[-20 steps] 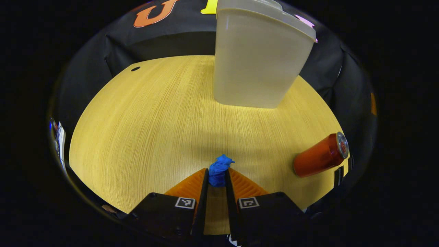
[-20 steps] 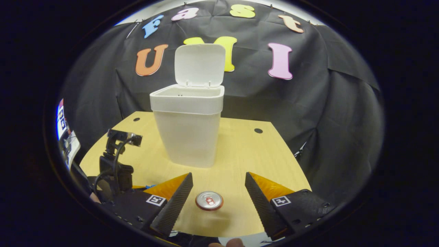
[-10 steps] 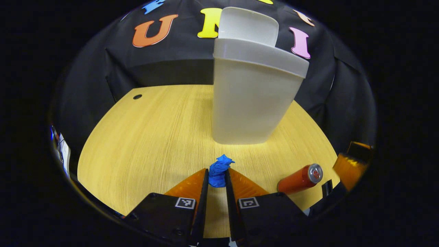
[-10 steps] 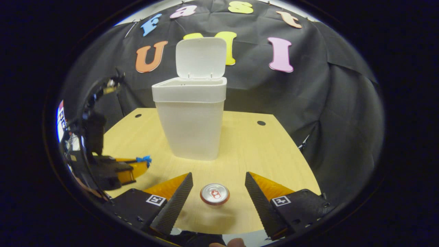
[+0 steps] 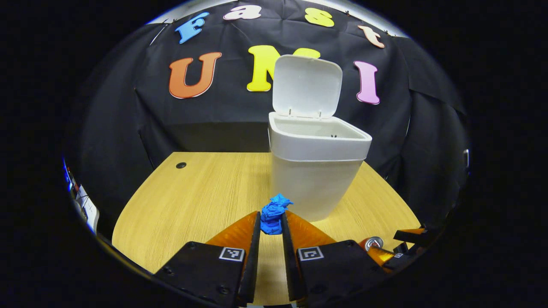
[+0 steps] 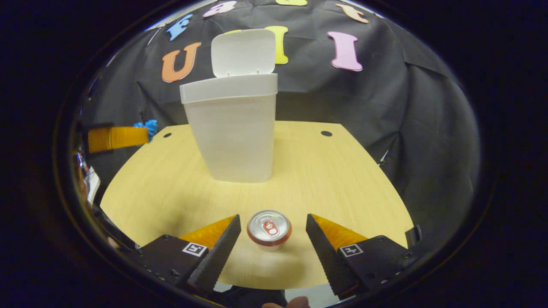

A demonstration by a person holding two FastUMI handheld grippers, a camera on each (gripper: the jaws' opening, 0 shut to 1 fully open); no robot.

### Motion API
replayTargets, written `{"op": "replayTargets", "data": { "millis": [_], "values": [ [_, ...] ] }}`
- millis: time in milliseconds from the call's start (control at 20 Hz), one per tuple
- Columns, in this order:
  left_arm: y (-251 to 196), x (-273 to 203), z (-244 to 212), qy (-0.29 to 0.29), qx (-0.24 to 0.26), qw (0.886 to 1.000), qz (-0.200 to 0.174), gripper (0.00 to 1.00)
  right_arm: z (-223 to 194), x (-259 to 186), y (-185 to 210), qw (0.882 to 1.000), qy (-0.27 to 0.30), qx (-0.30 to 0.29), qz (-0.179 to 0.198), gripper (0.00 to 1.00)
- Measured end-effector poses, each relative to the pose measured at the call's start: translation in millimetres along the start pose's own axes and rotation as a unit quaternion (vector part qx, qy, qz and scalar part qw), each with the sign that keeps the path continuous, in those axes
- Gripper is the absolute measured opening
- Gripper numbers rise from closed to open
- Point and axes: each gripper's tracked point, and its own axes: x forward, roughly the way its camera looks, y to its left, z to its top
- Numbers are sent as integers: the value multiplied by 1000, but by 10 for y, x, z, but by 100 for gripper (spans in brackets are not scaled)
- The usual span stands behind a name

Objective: Press the lid of the desktop garbage bin to open it, pick up the crumpled paper on the desktop and throw it into the bin, then pick up the pop can on the desktop and drop it into the bin, and finally close the garbage bin lid.

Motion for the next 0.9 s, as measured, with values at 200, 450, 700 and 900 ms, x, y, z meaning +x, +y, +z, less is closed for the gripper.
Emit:
{"op": "replayTargets", "data": {
  "millis": [200,450,700,900],
  "values": [
    [61,-83,315,-38,-1,999,-6,31,-144,90,-7,1000,10,4,-7,96],
    [106,-170,607,-71,-4,997,-4,31,-317,230,22,999,37,28,1,96],
    [134,-219,816,-95,3,995,1,31,-554,409,17,997,68,38,2,96],
    [101,-265,951,-109,9,994,0,31,-684,538,43,995,86,41,5,96]
  ]
}}
